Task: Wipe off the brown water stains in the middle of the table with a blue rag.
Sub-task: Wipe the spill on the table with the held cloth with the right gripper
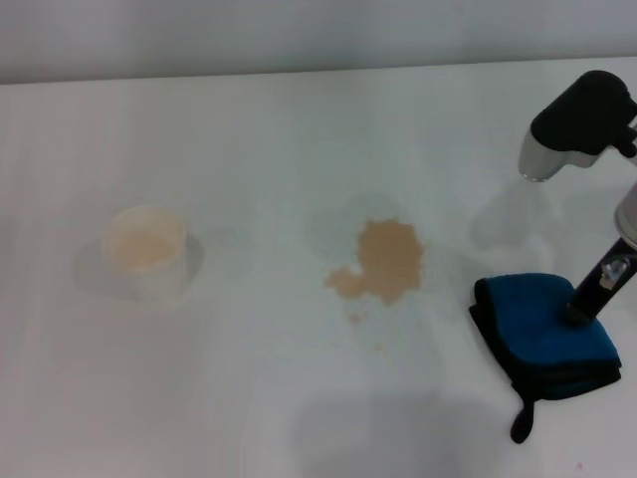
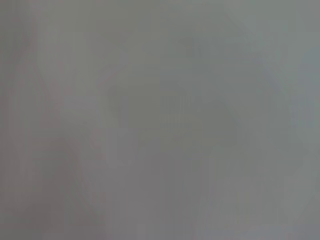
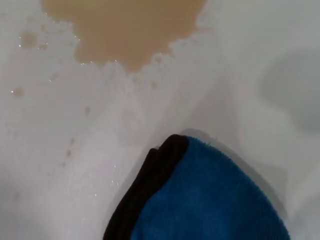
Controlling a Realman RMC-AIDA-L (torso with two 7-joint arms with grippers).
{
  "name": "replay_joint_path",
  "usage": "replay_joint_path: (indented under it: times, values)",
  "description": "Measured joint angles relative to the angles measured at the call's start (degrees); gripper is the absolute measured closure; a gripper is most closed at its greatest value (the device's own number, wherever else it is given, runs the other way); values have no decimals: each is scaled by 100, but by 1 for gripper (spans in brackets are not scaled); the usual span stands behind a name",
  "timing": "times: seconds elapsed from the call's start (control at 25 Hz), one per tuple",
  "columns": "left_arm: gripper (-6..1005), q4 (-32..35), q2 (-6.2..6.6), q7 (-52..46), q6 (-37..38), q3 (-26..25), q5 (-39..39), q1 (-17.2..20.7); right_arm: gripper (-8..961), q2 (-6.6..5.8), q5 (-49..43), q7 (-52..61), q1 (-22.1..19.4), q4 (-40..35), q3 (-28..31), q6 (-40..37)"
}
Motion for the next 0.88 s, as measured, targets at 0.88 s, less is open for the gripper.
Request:
replay_joint_path:
  times: [0.88]
  values:
    - [127,-9,9,82,0,32,24,-100,856,51,1002,-309,1123,667,-1069,-1087]
